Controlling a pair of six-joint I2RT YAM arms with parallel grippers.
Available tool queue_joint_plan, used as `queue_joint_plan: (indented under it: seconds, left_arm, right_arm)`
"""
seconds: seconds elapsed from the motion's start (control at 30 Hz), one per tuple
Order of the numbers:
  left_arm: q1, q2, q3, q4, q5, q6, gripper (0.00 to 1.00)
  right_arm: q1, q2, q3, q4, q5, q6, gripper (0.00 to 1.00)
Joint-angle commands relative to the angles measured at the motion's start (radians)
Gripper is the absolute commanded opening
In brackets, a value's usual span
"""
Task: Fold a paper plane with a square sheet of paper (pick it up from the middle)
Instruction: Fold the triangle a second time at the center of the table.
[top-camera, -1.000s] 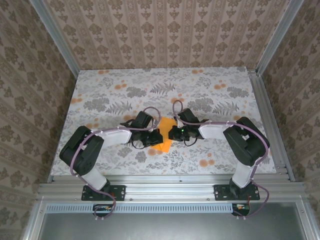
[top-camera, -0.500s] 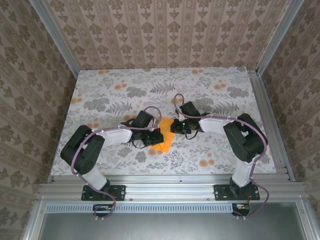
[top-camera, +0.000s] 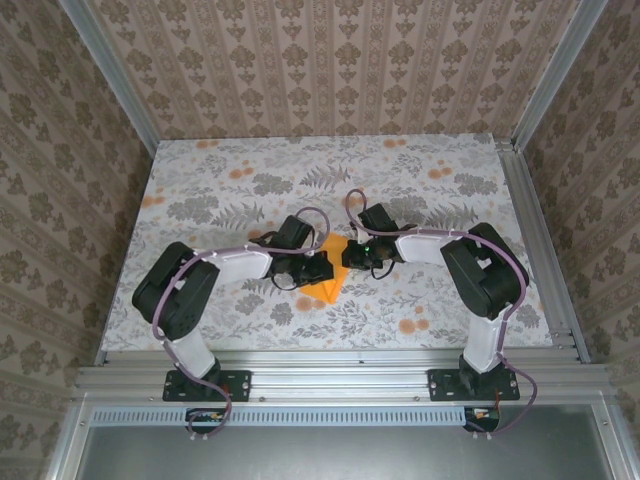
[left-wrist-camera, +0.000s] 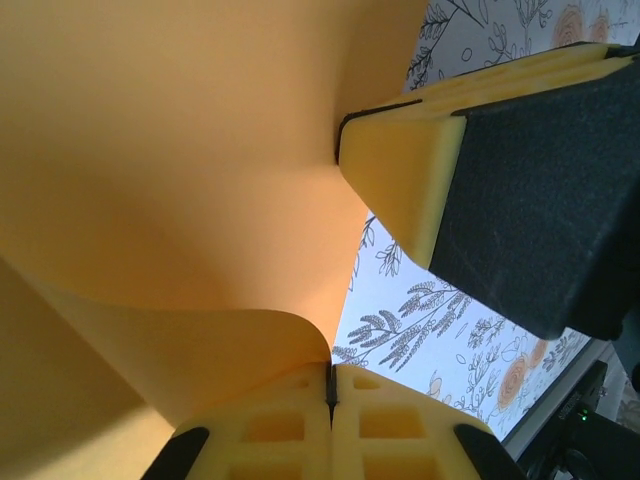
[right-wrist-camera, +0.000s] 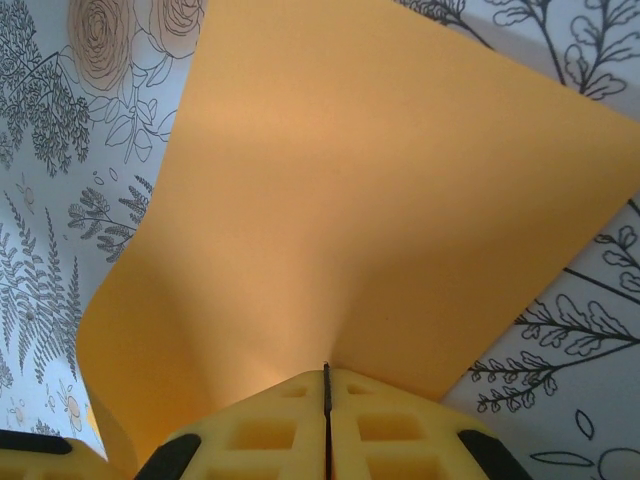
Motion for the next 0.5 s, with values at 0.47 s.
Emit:
queue_joint_plan:
  seconds: [0.47]
  left_arm:
    - [-0.014, 0.098, 0.077, 0.028, 0.012, 0.011, 0.06]
  right_arm:
    - [0.005, 0.025, 0.002, -0.032, -0.02, -0.014, 0.1]
